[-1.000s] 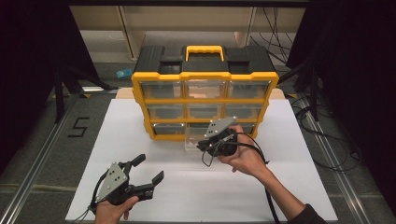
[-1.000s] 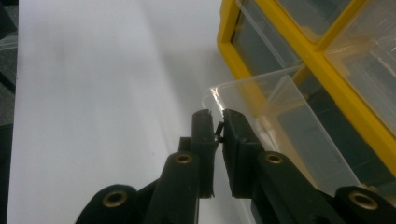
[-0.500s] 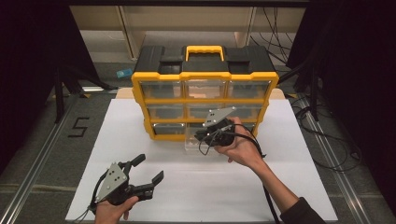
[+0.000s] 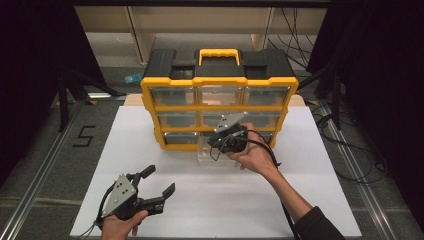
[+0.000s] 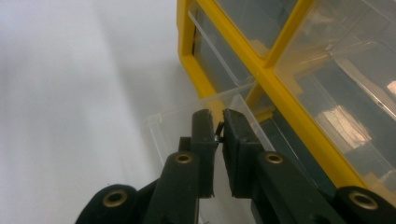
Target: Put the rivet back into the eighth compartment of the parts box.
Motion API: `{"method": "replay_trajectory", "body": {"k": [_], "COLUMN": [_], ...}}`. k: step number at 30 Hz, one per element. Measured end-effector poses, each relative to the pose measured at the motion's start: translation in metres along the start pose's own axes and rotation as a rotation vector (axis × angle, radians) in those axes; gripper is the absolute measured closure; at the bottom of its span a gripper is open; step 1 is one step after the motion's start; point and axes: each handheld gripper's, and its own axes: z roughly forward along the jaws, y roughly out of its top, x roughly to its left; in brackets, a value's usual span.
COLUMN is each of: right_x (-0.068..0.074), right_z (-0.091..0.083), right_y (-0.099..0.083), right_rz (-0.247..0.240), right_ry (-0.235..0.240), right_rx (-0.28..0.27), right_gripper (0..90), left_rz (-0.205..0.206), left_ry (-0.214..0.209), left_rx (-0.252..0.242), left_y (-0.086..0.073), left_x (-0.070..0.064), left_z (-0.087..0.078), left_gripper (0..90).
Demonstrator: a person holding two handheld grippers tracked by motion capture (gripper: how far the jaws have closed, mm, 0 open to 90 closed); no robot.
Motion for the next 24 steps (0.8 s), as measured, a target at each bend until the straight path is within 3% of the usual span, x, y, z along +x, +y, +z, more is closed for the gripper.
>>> {"method": "replay_trajectory", "body": {"k": [14, 17, 19, 22, 24], "right_x": [-0.004, -0.005, -0.003, -0.002, -0.002], "right_z": [0.013, 0.014, 0.012, 0.007, 0.003], "right_y": [-0.003, -0.004, -0.003, -0.002, -0.002], "right_rz": [0.017, 0.008, 0.03, 0.015, 0.011], "right_ry": [0.003, 0.006, -0.001, -0.016, -0.022], "right_rx": [0.024, 0.019, 0.03, 0.0, -0.009], "right_gripper": [81.6, 75.7, 67.9, 58.1, 51.2], "left_rz": [0.002, 0.003, 0.016, 0.012, 0.007], "left_ry": [0.002, 0.002, -0.015, 0.002, -0.011], "left_rx": [0.006, 0.008, -0.011, 0.008, -0.01], "left_y": [0.0, 0.0, 0.0, 0.0, 0.0], "left_x": [0.0, 0.0, 0.002, 0.001, 0.001], "left_z": [0.0, -0.001, 0.001, -0.001, 0.001], "left_gripper": [16.2, 16.2, 16.2, 16.2, 16.2]}}
